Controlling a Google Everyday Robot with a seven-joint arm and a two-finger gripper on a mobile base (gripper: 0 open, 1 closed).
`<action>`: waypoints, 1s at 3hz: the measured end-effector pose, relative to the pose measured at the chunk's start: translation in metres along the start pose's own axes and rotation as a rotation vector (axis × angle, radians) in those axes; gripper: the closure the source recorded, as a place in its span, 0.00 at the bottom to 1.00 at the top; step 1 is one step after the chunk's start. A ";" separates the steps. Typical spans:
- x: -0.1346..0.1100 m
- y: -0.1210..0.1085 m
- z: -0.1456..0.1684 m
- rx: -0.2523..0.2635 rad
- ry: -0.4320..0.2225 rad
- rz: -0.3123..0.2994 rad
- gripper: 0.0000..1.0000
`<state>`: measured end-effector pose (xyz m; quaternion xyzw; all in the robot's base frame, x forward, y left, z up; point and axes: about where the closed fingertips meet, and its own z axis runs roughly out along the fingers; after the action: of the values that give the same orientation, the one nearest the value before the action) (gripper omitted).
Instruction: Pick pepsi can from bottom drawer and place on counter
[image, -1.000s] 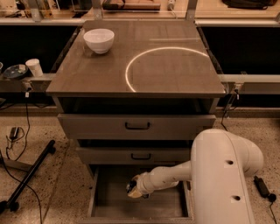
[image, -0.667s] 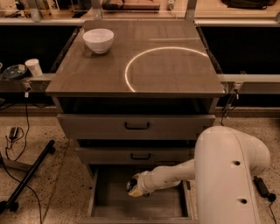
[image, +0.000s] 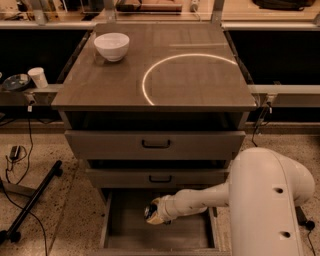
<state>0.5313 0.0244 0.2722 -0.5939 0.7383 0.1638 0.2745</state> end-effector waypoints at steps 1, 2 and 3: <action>-0.003 -0.003 -0.009 -0.006 -0.065 -0.008 1.00; 0.003 -0.008 -0.040 0.004 -0.164 0.016 1.00; 0.003 -0.008 -0.039 0.002 -0.171 0.020 1.00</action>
Offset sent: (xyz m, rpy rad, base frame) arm 0.0014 -0.0529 0.0560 0.2676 -0.0591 -0.0250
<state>0.5301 -0.0019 0.3017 -0.5700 0.7183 0.2159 0.3354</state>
